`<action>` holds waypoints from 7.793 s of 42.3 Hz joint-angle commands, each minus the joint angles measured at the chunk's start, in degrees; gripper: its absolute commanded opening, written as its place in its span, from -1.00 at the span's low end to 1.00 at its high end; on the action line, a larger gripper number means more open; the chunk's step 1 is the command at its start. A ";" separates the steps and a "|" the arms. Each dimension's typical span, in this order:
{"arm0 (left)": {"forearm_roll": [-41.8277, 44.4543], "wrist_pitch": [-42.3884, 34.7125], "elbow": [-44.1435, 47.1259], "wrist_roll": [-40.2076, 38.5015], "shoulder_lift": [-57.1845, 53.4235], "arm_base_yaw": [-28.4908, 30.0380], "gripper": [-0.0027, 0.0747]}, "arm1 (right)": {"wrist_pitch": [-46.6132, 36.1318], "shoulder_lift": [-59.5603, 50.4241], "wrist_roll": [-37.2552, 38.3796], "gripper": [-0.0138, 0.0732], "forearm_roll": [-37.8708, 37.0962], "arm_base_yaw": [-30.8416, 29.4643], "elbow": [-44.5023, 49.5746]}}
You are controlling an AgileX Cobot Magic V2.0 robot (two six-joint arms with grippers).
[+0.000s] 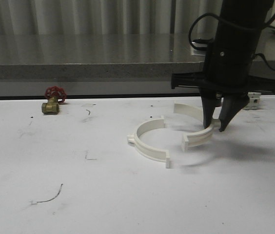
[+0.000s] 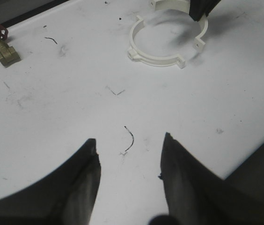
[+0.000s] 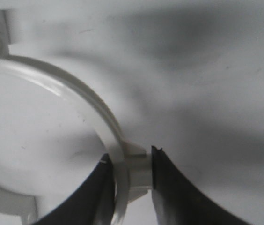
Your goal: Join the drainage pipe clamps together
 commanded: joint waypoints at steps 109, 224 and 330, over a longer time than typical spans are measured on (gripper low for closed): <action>-0.19 -3.84 -1.59 0.05 0.04 0.08 -0.15 | -2.47 -12.15 -15.14 0.06 -0.88 0.53 -1.78; -0.19 -3.93 -1.59 0.05 0.04 0.08 -0.98 | -10.11 -80.58 -27.69 -0.96 0.17 -5.56 46.47; -5.21 -44.59 38.71 3.43 -37.32 35.70 -0.98 | -9.67 -80.39 -27.69 -0.84 0.24 -5.56 46.47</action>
